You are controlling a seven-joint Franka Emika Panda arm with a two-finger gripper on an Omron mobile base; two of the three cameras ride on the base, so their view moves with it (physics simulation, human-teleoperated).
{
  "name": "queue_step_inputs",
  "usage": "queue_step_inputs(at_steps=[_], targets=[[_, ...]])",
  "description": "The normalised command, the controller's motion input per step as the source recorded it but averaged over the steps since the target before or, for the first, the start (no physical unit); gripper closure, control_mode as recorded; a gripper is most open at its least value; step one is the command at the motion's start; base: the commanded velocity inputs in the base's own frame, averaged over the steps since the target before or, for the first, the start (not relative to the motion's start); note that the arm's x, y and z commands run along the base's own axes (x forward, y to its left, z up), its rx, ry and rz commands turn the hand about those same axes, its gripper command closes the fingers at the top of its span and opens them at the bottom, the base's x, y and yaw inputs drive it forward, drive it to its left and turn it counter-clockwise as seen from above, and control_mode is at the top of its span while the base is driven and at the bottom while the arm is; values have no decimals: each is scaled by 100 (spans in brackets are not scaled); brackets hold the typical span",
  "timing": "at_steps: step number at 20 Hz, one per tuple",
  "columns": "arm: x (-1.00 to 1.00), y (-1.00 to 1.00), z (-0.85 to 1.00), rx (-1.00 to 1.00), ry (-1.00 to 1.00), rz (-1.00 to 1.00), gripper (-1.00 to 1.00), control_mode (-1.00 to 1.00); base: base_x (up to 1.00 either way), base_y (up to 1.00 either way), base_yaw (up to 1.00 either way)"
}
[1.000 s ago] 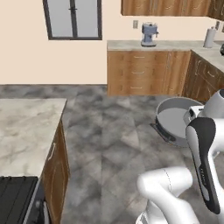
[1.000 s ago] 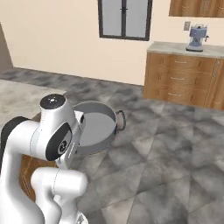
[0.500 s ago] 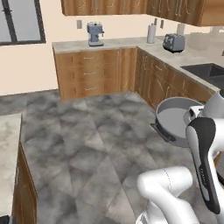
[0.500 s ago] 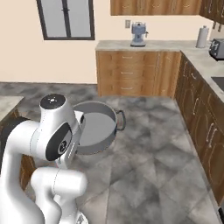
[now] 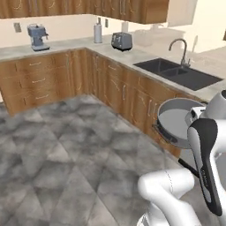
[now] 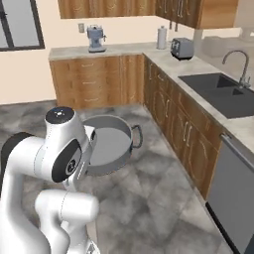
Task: Move the pot and pan from the stove into the sink.
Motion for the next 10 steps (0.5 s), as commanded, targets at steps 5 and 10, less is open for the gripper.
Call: queue_step_inputs(at_steps=[5, 10], targets=[[0, 0, 0, 0, 0, 0, 100, 100, 0, 0, -50], [0, 0, 0, 0, 0, 0, 100, 100, 0, 0, -50]])
